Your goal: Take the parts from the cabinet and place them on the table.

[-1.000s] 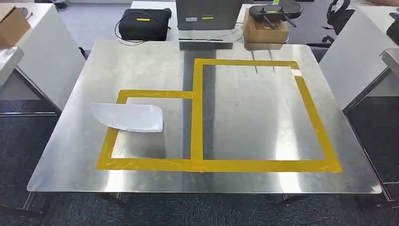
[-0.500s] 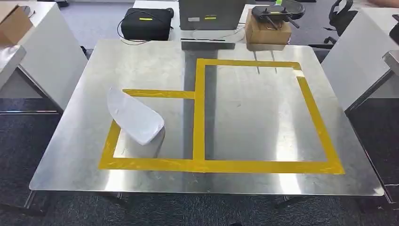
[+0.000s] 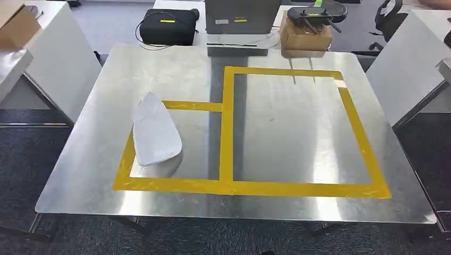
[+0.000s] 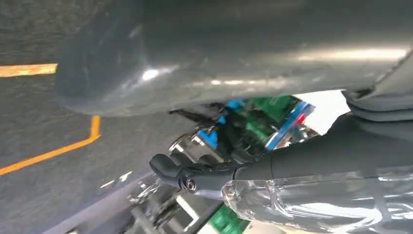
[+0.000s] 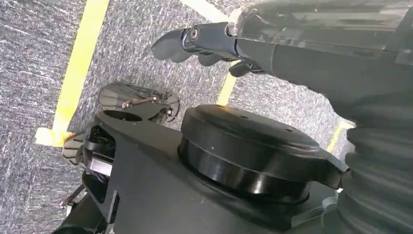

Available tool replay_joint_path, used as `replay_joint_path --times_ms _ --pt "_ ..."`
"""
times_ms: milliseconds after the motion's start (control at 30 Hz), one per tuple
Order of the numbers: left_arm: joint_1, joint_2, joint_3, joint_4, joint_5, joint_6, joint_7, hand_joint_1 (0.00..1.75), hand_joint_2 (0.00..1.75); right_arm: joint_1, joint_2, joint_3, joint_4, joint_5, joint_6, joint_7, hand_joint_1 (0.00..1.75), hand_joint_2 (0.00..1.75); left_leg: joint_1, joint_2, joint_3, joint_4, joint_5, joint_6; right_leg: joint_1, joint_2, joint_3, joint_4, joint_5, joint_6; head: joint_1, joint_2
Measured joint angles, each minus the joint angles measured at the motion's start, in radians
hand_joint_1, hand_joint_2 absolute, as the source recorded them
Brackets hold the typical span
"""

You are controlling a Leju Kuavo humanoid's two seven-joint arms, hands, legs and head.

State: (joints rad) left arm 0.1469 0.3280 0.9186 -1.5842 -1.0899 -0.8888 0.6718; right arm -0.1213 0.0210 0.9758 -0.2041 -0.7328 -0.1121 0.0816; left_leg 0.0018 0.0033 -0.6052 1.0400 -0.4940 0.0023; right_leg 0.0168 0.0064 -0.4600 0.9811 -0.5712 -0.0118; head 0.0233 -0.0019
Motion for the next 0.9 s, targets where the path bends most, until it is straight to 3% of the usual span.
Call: replay_joint_path --times_ms 200,500,767,900 --pt "-0.055 -0.042 0.039 0.076 -0.079 0.000 0.000 0.00 0.00 0.000 -0.003 0.000 0.000 0.000 0.006 0.000 0.00 1.75 0.000 0.000 0.000 0.000 0.001 0.001 0.000 -0.001 0.001 0.000 0.000 0.000 -0.001 0.000" --pt "-0.197 -0.170 0.188 0.244 -0.353 0.027 0.000 0.00 0.00 -0.001 -0.007 0.000 0.000 0.002 0.013 0.001 0.00 1.75 -0.001 0.000 0.000 0.000 0.001 0.002 0.000 -0.003 0.002 -0.001 0.000 0.000 0.000 0.000" --pt "-0.273 -0.258 0.313 0.364 -0.431 0.040 0.000 0.00 0.00 -0.001 -0.011 0.001 0.001 0.003 0.013 0.002 0.00 1.75 -0.001 0.001 0.000 0.000 0.001 0.002 0.000 -0.002 0.002 -0.002 0.001 0.001 0.001 0.000" --pt "-0.287 -0.294 0.363 0.456 -0.473 0.106 0.000 0.00 0.00 -0.001 -0.013 0.005 0.001 0.008 0.013 0.002 0.00 1.75 -0.001 0.002 0.001 0.000 0.001 0.002 0.000 -0.002 0.002 -0.002 0.001 0.001 0.000 0.000"
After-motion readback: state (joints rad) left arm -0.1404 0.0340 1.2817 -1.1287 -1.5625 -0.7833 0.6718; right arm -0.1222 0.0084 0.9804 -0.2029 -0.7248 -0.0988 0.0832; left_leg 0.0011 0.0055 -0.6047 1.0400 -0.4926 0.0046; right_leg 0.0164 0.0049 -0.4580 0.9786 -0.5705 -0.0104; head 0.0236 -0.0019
